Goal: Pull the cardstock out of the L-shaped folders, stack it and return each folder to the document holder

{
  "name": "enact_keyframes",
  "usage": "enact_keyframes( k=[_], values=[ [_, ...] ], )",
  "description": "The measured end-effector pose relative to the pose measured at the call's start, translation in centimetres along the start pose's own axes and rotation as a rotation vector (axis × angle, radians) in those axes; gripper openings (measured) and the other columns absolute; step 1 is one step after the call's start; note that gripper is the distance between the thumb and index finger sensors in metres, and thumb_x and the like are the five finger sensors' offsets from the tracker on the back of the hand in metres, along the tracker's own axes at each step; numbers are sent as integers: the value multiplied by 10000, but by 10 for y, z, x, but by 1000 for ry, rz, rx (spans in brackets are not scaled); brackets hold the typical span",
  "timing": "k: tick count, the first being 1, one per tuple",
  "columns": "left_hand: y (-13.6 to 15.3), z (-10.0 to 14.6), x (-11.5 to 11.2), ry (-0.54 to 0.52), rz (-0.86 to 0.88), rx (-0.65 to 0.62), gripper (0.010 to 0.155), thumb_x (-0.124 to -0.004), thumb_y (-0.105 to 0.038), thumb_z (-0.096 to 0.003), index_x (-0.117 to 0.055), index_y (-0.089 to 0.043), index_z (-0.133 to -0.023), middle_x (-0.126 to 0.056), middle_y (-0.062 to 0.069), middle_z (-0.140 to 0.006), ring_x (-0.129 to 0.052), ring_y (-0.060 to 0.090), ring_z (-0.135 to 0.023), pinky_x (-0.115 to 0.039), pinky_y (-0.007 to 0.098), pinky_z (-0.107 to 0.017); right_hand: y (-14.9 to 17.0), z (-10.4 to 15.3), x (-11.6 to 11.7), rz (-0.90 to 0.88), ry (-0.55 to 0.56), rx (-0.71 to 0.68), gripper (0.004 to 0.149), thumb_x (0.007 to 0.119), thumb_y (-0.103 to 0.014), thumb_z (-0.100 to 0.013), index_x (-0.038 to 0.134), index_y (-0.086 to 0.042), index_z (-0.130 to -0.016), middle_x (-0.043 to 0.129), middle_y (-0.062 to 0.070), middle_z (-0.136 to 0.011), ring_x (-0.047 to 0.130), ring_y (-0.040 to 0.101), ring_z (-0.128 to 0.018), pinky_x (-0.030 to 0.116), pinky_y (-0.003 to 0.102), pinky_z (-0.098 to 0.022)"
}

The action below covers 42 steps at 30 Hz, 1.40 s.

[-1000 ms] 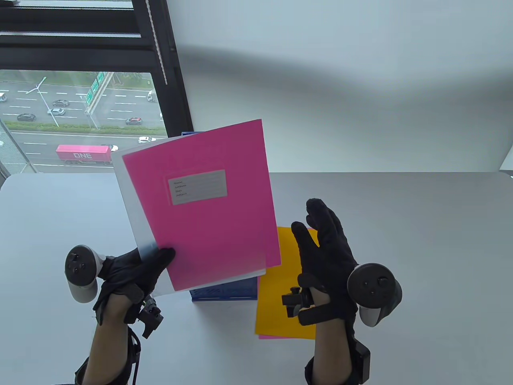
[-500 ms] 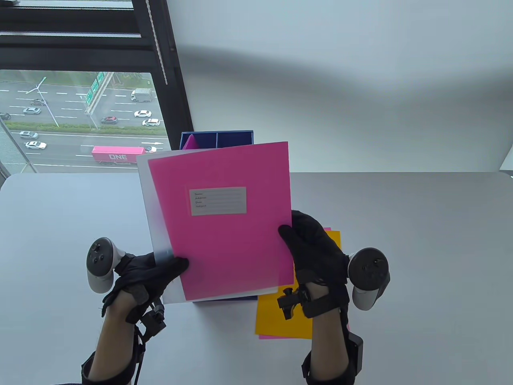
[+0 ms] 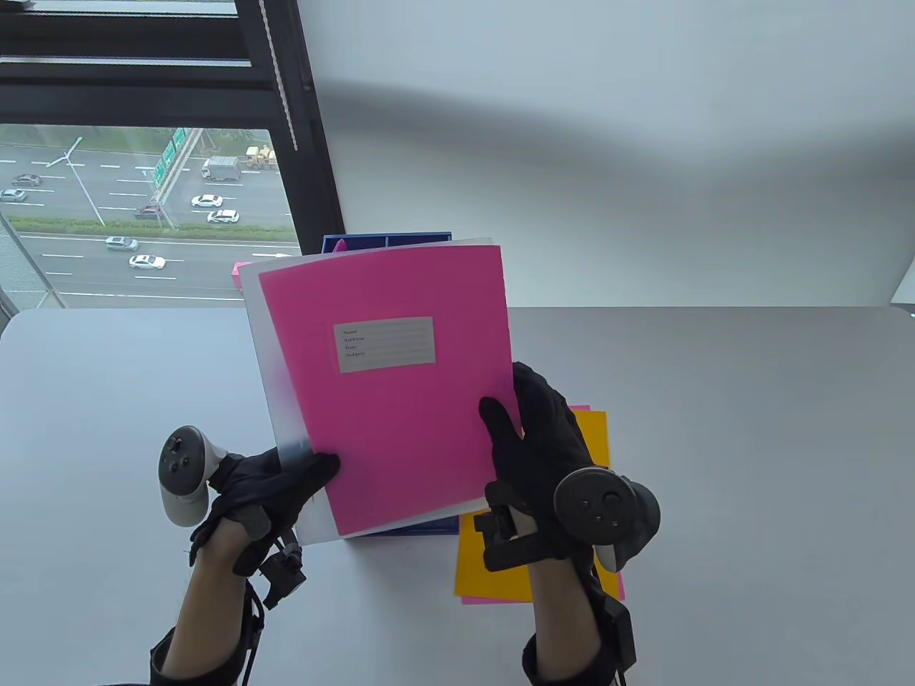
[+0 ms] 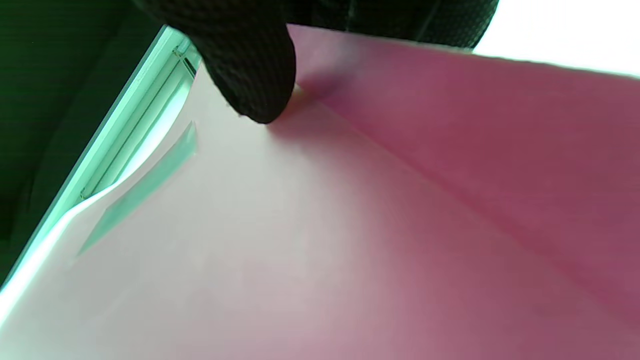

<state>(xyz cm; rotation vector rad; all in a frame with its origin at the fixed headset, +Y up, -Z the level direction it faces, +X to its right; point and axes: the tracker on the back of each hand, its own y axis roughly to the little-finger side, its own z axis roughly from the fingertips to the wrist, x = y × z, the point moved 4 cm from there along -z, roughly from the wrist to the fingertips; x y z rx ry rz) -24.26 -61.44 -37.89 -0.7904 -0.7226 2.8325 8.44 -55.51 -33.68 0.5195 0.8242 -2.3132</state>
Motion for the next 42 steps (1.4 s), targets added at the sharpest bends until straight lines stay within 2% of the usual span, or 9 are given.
enact_keyframes(
  k=[4, 6, 11, 18, 23, 28, 31, 37, 42],
  values=[
    [-1, 1, 1, -17, 2, 1, 462, -742, -394, -603, -851, -115, -956, -980, 88, -788, -1007, 345, -686, -673, 584, -680, -5, 1, 3, 3, 11, -14, 542, 877, -388, -576, 619, -280, -1041, 732, -6, -1041, 984, 183, -722, 633, 490, -741],
    [0, 1, 3, -20, -14, 9, 464, -741, -393, -604, -851, -109, -954, -978, 93, -789, -1005, 349, -686, -671, 586, -680, -1, 0, 4, -77, -26, 18, 450, 842, -391, -592, 688, -277, -1000, 746, 29, -1048, 968, 238, -769, 629, 523, -734],
    [-2, 3, 6, -29, -9, 3, 462, -742, -395, -603, -855, -116, -954, -979, 90, -789, -1006, 349, -686, -671, 587, -680, 12, -5, 12, -550, -276, 109, 394, 748, -414, -637, 761, -243, -992, 640, 145, -1127, 853, 372, -874, 568, 598, -730],
    [-4, 4, 7, -10, -26, -2, 456, -746, -397, -603, -858, -128, -955, -974, 94, -799, -1001, 353, -695, -663, 591, -684, 26, -5, 22, -941, -504, 175, 475, 653, -496, -659, 822, -162, -952, 780, 138, -1038, 894, 335, -812, 462, 607, -752],
    [-4, 4, 6, 26, -26, -9, 455, -750, -405, -600, -867, -136, -948, -976, 96, -799, -1000, 354, -697, -663, 592, -684, 28, -1, 35, -1157, -697, 197, 477, 659, -502, -662, 858, -142, -905, 842, 149, -970, 939, 325, -726, 482, 578, -751],
    [-4, 4, 5, 42, -25, -8, 449, -754, -397, -601, -870, -134, -945, -979, 91, -795, -1005, 351, -692, -668, 590, -683, 32, -5, 33, -1062, -675, 183, 412, 758, -467, -645, 820, -195, -948, 875, 115, -938, 986, 268, -686, 545, 546, -741],
    [-4, 3, 4, 51, -25, -10, 450, -752, -400, -602, -869, -134, -945, -979, 89, -795, -1004, 351, -692, -667, 589, -684, 34, -9, 23, -912, -570, 179, 406, 794, -415, -634, 773, -232, -995, 906, 68, -906, 1010, 231, -660, 587, 525, -734],
    [-3, 3, 3, 46, -31, -4, 454, -752, -401, -601, -867, -129, -945, -979, 88, -793, -1006, 349, -689, -669, 589, -682, 28, -12, 10, -699, -465, 138, 407, 861, -380, -598, 787, -265, -981, 922, 42, -890, 1023, 217, -652, 606, 521, -730],
    [-3, 2, 3, 37, -33, -3, 457, -748, -400, -601, -863, -123, -947, -980, 87, -790, -1007, 347, -686, -671, 587, -682, 15, -13, 0, -462, -296, 36, 403, 864, -370, -585, 797, -268, -969, 970, 12, -819, 1053, 181, -573, 650, 493, -718]
  ],
)
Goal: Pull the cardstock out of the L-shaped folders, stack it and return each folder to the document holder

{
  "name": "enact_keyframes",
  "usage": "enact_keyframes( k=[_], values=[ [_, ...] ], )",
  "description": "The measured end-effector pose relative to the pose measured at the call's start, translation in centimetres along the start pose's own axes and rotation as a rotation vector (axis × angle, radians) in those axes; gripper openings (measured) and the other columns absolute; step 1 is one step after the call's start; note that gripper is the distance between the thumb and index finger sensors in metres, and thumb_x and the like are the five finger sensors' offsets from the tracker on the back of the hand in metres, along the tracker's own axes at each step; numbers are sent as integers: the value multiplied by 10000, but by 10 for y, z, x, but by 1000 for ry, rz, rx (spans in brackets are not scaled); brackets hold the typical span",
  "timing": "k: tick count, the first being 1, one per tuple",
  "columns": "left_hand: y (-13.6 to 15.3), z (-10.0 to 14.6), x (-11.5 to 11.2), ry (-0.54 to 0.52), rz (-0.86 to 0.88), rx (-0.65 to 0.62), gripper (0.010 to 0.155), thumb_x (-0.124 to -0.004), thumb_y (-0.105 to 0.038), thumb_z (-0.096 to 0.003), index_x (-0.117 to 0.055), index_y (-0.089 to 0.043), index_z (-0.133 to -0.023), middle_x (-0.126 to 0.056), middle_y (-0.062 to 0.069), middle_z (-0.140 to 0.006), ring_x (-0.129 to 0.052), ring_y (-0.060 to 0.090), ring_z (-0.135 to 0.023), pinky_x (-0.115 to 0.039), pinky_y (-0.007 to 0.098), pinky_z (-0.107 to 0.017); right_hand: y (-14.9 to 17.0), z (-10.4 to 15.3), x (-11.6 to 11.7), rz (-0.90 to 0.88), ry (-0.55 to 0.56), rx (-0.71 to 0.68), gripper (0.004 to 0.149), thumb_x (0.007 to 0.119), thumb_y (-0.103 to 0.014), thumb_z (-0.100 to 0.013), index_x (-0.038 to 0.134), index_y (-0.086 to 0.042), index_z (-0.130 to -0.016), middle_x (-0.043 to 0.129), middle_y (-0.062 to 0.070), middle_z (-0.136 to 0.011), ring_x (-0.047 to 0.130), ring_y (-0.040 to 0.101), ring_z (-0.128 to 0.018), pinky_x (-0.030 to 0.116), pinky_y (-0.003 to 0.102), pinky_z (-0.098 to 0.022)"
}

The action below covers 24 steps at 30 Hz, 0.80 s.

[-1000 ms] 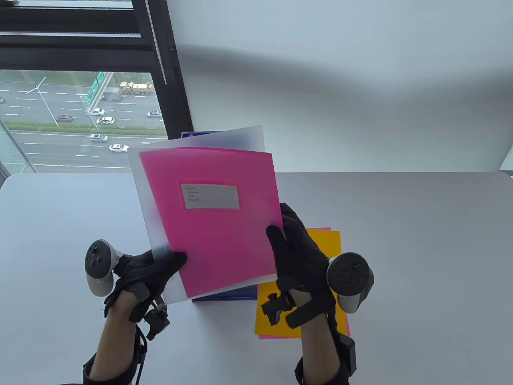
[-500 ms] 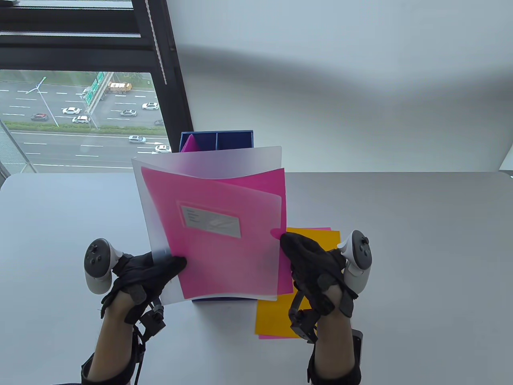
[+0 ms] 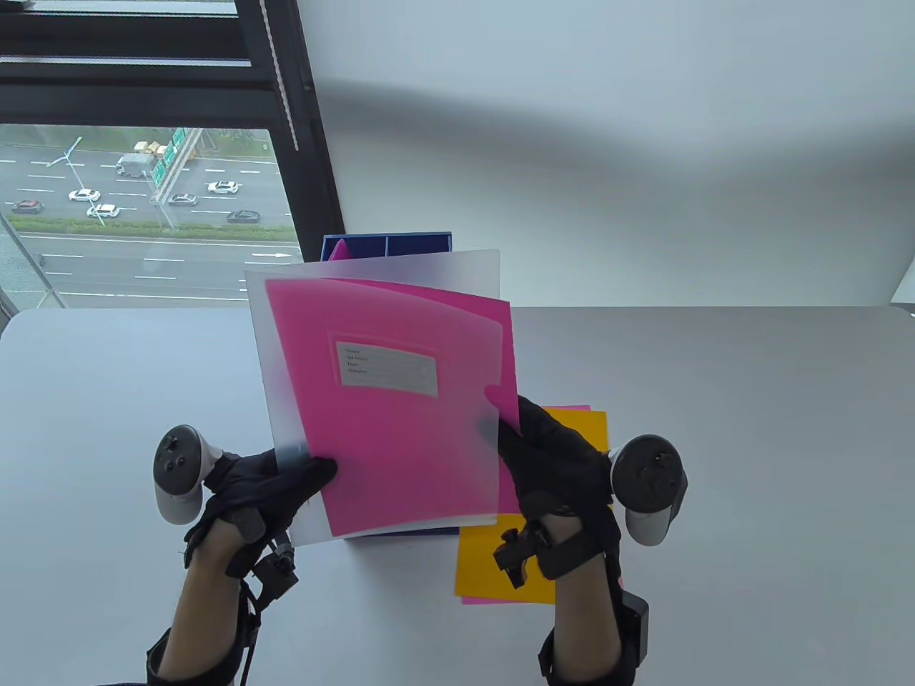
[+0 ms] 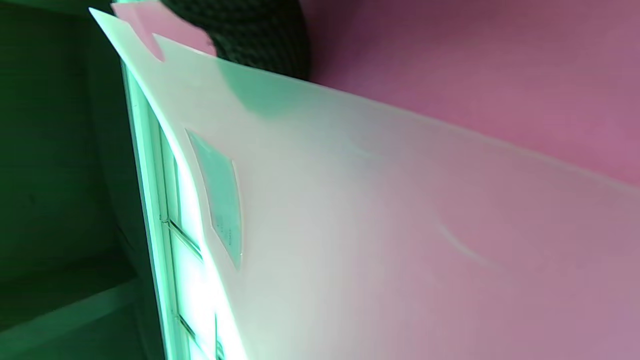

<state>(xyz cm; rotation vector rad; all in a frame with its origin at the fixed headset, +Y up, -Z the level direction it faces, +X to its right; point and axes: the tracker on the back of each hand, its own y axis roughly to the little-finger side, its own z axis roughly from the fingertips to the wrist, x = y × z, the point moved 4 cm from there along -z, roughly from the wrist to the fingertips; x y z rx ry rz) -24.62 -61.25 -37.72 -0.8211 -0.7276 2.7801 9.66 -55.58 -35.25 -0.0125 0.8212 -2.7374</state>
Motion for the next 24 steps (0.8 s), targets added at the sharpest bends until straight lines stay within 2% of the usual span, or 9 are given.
enact_keyframes(
  k=[3, 12, 15, 24],
  values=[
    [2, 0, 1, -13, 6, 2, 460, -744, -398, -603, -859, -120, -952, -980, 87, -791, -1008, 348, -684, -671, 587, -681, -5, 1, 2, 64, 35, -39, 400, 838, -374, -595, 788, -265, -976, 978, 5, -798, 1053, 165, -541, 662, 481, -716],
    [-3, -1, 1, -27, 19, -37, 491, -724, -373, -606, -756, -147, -1040, -986, 75, -780, -1026, 330, -676, -682, 573, -684, -6, 3, -3, 84, 72, -46, 405, 762, -384, -619, 761, -248, -1000, 965, -16, -777, 1022, 147, -505, 653, 475, -717],
    [-6, 1, 5, -53, 40, -59, 485, -726, -366, -606, -758, -148, -1038, -986, 76, -778, -1025, 334, -672, -682, 574, -684, -7, 7, -14, 116, 151, -52, 406, 761, -386, -618, 760, -247, -1000, 964, -17, -765, 1014, 141, -489, 656, 472, -714],
    [-10, 13, 26, -114, -39, -38, 477, -733, -359, -603, -779, -138, -1024, -990, 80, -769, -1026, 336, -664, -679, 579, -683, -9, 22, -59, 307, 382, -68, 412, 800, -394, -608, 774, -232, -986, 977, -20, -735, 1014, 134, -446, 678, 461, -693]
  ],
)
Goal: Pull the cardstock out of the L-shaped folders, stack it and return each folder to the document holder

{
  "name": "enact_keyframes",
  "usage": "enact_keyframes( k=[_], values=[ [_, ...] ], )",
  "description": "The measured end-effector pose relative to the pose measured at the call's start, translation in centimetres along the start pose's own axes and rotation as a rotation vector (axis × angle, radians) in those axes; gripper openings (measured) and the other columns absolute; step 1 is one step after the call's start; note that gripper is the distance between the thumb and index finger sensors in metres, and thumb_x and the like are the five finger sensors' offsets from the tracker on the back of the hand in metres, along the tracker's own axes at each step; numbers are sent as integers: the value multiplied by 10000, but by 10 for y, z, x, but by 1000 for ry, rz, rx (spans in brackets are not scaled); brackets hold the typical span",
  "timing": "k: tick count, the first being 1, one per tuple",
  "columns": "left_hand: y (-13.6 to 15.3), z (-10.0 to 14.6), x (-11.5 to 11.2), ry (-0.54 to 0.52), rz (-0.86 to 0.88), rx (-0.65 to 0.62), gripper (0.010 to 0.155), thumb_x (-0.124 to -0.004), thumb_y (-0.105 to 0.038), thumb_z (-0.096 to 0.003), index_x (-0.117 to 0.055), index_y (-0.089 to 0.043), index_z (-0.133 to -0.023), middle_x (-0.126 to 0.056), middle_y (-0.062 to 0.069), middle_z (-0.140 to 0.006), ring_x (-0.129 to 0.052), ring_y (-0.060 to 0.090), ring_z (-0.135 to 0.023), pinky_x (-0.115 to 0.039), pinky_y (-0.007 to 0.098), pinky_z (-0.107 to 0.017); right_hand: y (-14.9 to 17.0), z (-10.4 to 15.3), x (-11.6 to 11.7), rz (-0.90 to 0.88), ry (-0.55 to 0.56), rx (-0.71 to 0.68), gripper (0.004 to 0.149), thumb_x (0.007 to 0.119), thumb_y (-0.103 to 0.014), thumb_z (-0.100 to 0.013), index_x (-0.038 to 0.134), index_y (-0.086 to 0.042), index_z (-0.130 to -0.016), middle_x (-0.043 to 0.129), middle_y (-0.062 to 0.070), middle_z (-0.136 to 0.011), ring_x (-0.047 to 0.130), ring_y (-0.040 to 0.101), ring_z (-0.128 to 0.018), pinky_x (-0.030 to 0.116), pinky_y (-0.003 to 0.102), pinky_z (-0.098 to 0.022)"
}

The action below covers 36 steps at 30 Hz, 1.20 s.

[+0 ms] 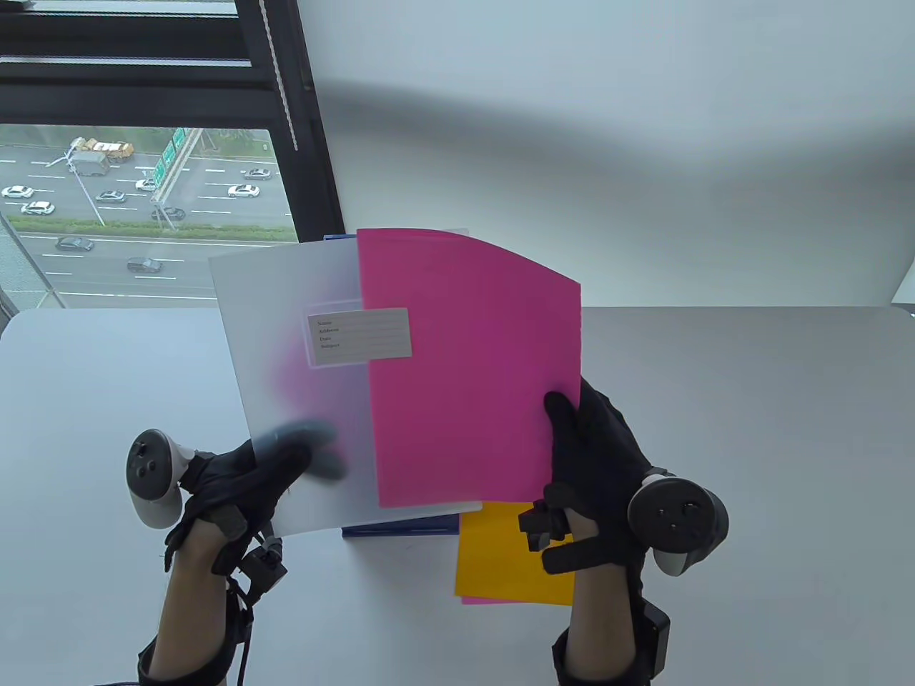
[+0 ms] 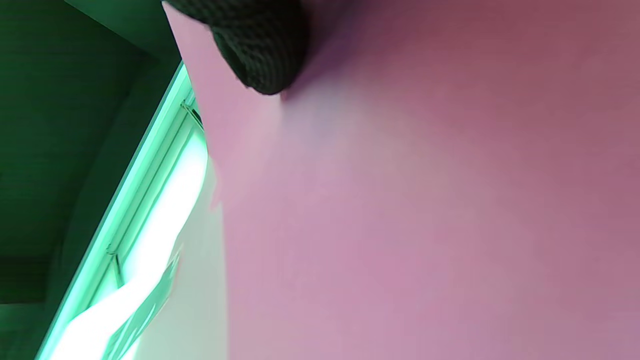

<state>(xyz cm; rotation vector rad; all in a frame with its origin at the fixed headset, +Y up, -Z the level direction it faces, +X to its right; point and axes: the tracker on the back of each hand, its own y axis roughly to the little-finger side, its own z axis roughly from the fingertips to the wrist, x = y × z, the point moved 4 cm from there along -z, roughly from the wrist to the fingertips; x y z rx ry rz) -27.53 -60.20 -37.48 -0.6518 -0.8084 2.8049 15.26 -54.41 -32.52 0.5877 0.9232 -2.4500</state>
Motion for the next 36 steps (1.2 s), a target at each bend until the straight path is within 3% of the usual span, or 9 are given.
enact_keyframes(
  k=[8, 13, 15, 24, 29, 36],
  values=[
    [-2, 6, 11, -28, -22, 4, 479, -738, -356, -601, -782, -128, -1021, -991, 85, -767, -1025, 339, -662, -678, 581, -682, 15, 1, -40, 236, 135, 55, 471, 843, -394, -590, 735, -215, -1012, 976, -31, -726, 1014, 121, -409, 694, 451, -680],
    [-1, 9, 19, -44, -19, 8, 476, -741, -356, -600, -792, -128, -1014, -993, 84, -764, -1026, 339, -660, -677, 582, -682, 29, 2, -58, 342, 152, 123, 455, 856, -374, -584, 756, -209, -996, 976, -15, -727, 999, 112, -372, 701, 448, -672],
    [-2, 10, 20, -47, -7, 2, 475, -742, -356, -601, -793, -126, -1013, -994, 83, -763, -1026, 340, -657, -677, 583, -682, 38, 1, -58, 392, 109, 173, 447, 855, -377, -584, 764, -210, -989, 978, -22, -724, 996, 101, -363, 705, 444, -670],
    [-2, 10, 20, -49, -6, 6, 475, -743, -358, -600, -795, -127, -1012, -994, 83, -762, -1025, 340, -657, -677, 583, -681, 119, 6, -26, 392, -157, 477, 443, 856, -374, -583, 775, -196, -980, 981, -17, -717, 994, 105, -354, 705, 447, -665],
    [-1, 9, 19, -43, -11, 11, 475, -743, -360, -600, -796, -127, -1010, -994, 82, -763, -1025, 340, -658, -676, 583, -682, 175, 23, 7, 317, -293, 615, 444, 856, -374, -580, 777, -192, -976, 981, -14, -714, 993, 106, -352, 704, 446, -665],
    [0, 9, 18, -40, -9, 14, 475, -743, -362, -600, -799, -125, -1008, -994, 82, -763, -1025, 338, -657, -676, 583, -682, 220, 49, 41, 249, -462, 754, 456, 859, -377, -576, 770, -186, -981, 982, -11, -709, 992, 109, -352, 701, 451, -665]
  ],
)
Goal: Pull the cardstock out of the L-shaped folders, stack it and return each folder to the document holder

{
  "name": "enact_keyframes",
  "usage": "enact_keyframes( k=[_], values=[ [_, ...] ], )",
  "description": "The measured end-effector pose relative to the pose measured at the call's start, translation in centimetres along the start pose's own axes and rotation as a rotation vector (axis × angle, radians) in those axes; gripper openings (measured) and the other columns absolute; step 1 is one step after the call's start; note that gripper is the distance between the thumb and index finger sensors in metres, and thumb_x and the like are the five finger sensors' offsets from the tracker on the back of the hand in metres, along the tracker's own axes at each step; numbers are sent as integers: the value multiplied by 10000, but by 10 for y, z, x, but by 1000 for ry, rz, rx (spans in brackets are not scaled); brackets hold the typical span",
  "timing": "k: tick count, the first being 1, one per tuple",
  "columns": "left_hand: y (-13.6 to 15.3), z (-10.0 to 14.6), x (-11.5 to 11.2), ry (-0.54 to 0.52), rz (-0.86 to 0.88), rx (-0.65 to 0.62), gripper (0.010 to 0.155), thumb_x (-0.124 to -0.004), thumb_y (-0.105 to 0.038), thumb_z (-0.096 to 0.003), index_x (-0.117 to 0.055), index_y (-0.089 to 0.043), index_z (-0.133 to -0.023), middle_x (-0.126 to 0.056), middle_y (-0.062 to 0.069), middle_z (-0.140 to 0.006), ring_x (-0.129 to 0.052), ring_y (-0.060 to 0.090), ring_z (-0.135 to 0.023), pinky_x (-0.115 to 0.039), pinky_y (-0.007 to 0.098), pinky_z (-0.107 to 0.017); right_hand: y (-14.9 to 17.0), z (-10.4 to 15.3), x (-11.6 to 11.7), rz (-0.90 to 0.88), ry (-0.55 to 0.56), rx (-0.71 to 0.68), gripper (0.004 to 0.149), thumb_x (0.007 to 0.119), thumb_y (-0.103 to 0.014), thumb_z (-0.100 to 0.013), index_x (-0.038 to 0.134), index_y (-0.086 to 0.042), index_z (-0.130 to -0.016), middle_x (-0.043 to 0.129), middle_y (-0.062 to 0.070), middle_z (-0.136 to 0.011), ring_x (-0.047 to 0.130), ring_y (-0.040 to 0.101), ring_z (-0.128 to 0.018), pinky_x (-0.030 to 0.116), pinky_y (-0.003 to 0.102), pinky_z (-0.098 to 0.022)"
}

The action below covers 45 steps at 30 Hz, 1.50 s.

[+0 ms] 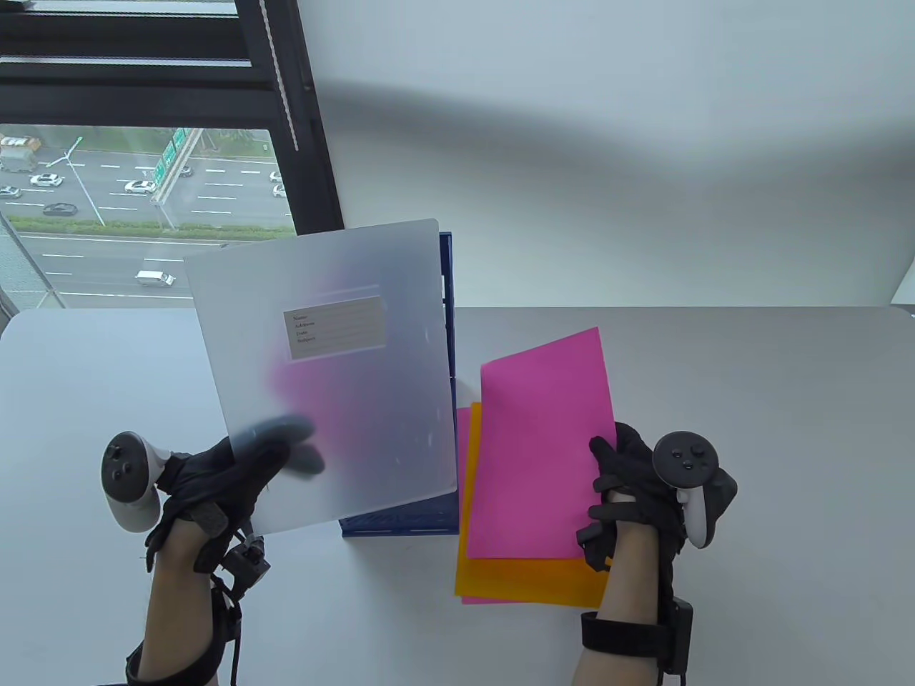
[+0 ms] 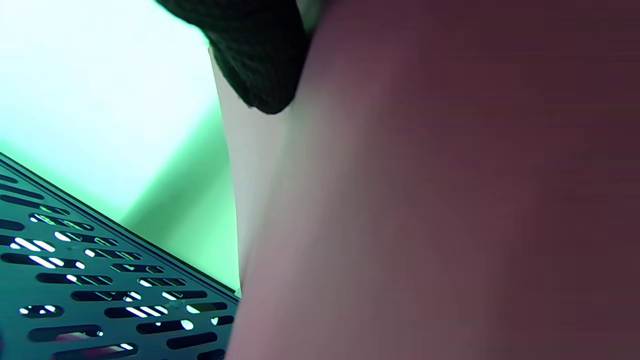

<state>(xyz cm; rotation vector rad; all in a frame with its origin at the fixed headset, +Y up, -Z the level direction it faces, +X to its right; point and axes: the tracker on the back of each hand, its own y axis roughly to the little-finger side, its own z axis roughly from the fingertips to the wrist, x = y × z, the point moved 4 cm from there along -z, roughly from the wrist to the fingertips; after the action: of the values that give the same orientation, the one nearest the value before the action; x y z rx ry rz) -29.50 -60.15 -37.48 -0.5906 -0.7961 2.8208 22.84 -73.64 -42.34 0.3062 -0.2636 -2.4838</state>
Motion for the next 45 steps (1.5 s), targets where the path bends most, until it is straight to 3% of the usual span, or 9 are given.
enact_keyframes(
  k=[3, 9, 15, 24, 30, 33, 37, 40, 45],
  values=[
    [0, 0, 0, 1, -1, 0, 473, -744, -362, -600, -801, -127, -1006, -994, 83, -762, -1026, 339, -656, -676, 583, -682, 11, -4, 13, 32, -52, 56, 516, 868, -402, -571, 735, -171, -1013, 966, -1, -740, 992, 126, -390, 679, 467, -676],
    [0, 0, 0, -2, 0, 0, 473, -746, -361, -600, -803, -122, -1004, -993, 83, -763, -1025, 339, -656, -677, 583, -681, 18, -2, 14, 236, -16, 181, 677, 847, -482, -573, 602, -148, -1108, 795, 116, -994, 900, 309, -726, 501, 549, -742],
    [0, -1, -1, 1, -1, 0, 471, -746, -361, -600, -803, -124, -1004, -993, 84, -763, -1024, 339, -657, -676, 583, -681, 3, 6, -4, 217, 90, 142, 640, 801, -507, -592, 621, -170, -1106, 661, 132, -1089, 780, 347, -862, 411, 563, -763],
    [0, -3, -7, 21, -10, 0, 472, -746, -364, -600, -804, -125, -1003, -992, 82, -764, -1024, 337, -658, -676, 582, -682, -92, 49, -33, 26, 229, -244, 572, 793, -510, -600, 685, -208, -1075, 741, 88, -1055, 823, 322, -841, 459, 561, -764],
    [-2, -7, -16, 47, -20, -2, 471, -746, -364, -601, -804, -126, -1003, -991, 85, -766, -1022, 338, -660, -675, 584, -683, -154, 89, -24, -137, 169, -540, 560, 783, -531, -602, 705, -226, -1065, 799, 63, -1016, 877, 286, -788, 483, 555, -769],
    [-3, -8, -20, 57, -17, -7, 471, -746, -364, -601, -804, -125, -1003, -991, 84, -766, -1022, 337, -661, -675, 583, -682, -168, 98, -13, -209, 95, -585, 584, 779, -547, -602, 681, -225, -1079, 836, 48, -982, 904, 271, -748, 473, 545, -776],
    [-5, -10, -25, 66, 2, -26, 471, -745, -365, -601, -803, -127, -1003, -992, 61, -767, -1022, 334, -661, -675, 583, -684, -175, 96, 12, -387, -119, -592, 617, 779, -562, -601, 641, -227, -1100, 840, 35, -974, 909, 255, -742, 473, 532, -780],
    [-6, -12, -30, 78, 2, -31, 472, -745, -368, -601, -799, -131, -1006, -987, 59, -774, -1019, 331, -665, -673, 583, -687, -179, 93, 28, -533, -264, -608, 552, 805, -482, -612, 667, -219, -1077, 885, 2, -911, 938, 220, -683, 494, 525, -773],
    [-11, -9, -24, -62, -48, -61, 571, -780, -387, -594, -622, -208, -1113, -884, -14, -861, -943, 337, -772, -624, 595, -722, -179, 92, 20, -469, -168, -629, 400, 798, -371, -605, 777, -270, -992, 944, -36, -802, 969, 165, -564, 564, 500, -753]
  ],
)
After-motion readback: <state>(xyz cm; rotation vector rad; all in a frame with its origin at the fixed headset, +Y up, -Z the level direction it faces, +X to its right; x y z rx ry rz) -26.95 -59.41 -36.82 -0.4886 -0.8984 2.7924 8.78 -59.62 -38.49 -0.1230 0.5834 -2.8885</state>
